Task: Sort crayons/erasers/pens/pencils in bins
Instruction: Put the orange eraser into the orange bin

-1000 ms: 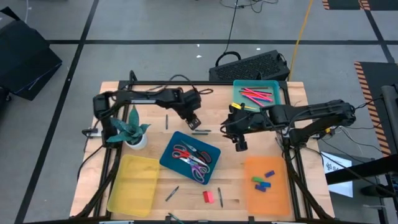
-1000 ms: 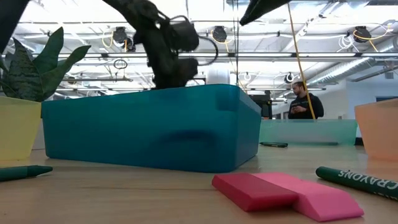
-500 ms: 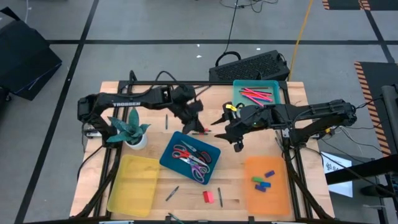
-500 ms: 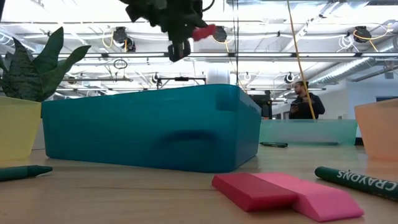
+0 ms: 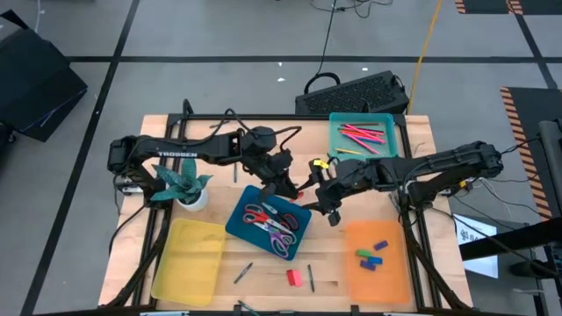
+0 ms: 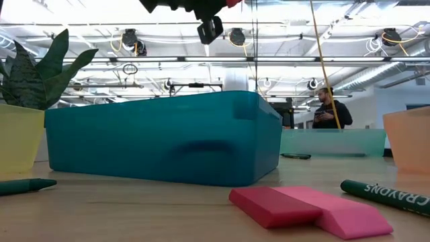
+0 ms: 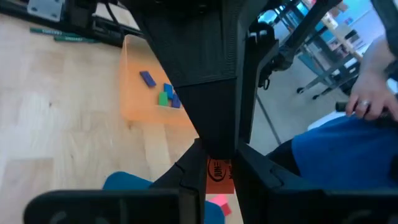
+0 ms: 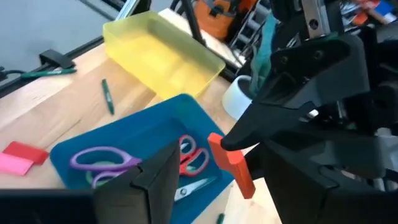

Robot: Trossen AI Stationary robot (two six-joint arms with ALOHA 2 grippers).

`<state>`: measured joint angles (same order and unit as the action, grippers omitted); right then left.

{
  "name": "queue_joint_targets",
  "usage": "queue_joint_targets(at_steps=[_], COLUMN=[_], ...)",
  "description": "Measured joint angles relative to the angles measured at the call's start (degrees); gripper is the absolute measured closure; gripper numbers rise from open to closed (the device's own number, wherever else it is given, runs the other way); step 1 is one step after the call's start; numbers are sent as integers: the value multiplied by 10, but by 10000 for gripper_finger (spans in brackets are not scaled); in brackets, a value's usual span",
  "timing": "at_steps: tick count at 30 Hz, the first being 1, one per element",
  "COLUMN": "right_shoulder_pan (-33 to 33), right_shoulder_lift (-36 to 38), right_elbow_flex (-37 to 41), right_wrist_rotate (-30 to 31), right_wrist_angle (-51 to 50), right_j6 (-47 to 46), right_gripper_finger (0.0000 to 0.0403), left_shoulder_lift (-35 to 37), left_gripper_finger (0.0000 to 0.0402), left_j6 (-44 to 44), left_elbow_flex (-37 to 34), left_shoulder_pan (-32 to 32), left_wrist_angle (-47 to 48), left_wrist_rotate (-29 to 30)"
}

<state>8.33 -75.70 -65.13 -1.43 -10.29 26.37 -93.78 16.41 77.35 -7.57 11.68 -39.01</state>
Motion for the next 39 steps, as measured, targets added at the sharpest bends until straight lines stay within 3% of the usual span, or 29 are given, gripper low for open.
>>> queue_joint_targets(at_steps=[6, 18, 22, 25, 32, 39], right_shoulder_pan=[6, 5, 5, 8, 26, 126], right_shoulder_lift=[1, 1, 1, 5, 25, 21], right_elbow_flex=[25, 31, 31, 31, -22, -100], right_wrist_rotate=[39, 45, 45, 44, 43, 43], right_wrist_angle=[42, 40, 32, 13, -184, -330], right_j6=[36, 47, 39, 22, -26, -158], right_gripper_finger=[225, 386, 387, 386, 386, 386], left_shoulder_lift=[0, 0, 0, 0, 17, 45], left_gripper_finger=[339, 338, 327, 288, 179, 154], left_j6=[20, 55, 70, 84, 74, 30], left_elbow_flex=[0, 0, 0, 0, 2, 1], left_shoulder_pan=[0, 0, -2, -9, -42, -33], left_wrist_angle=[-5, -9, -10, -16, 22, 68], left_wrist_rotate=[2, 1, 1, 2, -16, 17])
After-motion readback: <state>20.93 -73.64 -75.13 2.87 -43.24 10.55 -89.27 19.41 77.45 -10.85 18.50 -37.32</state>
